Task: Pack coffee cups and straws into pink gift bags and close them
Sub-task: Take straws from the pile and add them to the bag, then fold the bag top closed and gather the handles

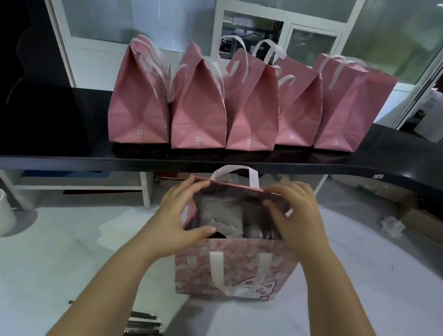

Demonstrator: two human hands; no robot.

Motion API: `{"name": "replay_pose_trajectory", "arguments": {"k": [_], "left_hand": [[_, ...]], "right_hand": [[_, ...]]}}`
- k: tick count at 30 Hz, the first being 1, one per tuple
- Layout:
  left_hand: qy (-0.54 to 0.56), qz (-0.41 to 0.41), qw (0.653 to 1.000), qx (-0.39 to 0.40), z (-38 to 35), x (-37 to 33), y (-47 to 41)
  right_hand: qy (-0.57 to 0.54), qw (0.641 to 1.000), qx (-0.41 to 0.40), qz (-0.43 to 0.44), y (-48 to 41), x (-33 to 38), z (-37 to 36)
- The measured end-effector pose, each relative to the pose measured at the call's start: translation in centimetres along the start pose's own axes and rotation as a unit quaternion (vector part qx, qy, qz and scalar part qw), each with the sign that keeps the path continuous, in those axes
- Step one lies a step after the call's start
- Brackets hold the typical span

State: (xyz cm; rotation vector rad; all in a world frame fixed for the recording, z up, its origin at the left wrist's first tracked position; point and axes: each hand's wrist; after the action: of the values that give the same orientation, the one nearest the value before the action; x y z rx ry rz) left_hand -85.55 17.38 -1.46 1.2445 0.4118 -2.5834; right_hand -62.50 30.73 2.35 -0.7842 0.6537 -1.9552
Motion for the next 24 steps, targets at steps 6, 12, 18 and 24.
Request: {"name": "replay_pose_trajectory", "arguments": {"k": [6,12,18,24], "left_hand": [[0.257,0.037,0.956,-0.136,-2.6,2.5,3.0],[0.235,0.096,0.958,-0.129,-4.6,2.9,5.0],[0.247,0.095,0.955,-0.132,-4.4,2.4,5.3],[0.351,0.142,0.918,-0.120,-3.8,2.9,5.9]], "right_hand": [[-0.316,0.898,-0.085,-0.294,7.9,-3.3,2.6],[-0.397,0.850,-0.034,-0.345,11.0,-1.4,-1.0],[-0.374,0.830,-0.156,-0.382,11.3,1.0,-3.5],[-0.388,0.826,-0.132,-0.387,11.6,1.8,-4.0]]}}
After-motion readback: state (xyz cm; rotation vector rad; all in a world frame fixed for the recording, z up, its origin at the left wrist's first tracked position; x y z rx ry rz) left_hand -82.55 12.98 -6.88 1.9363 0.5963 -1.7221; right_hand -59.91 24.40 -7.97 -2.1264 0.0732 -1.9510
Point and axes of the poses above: each hand's wrist, its own y-axis away from the middle knuckle, its own z-axis out of the back of the hand, x = y × z, and after that the axes turned 9 degrees about z, right-handed
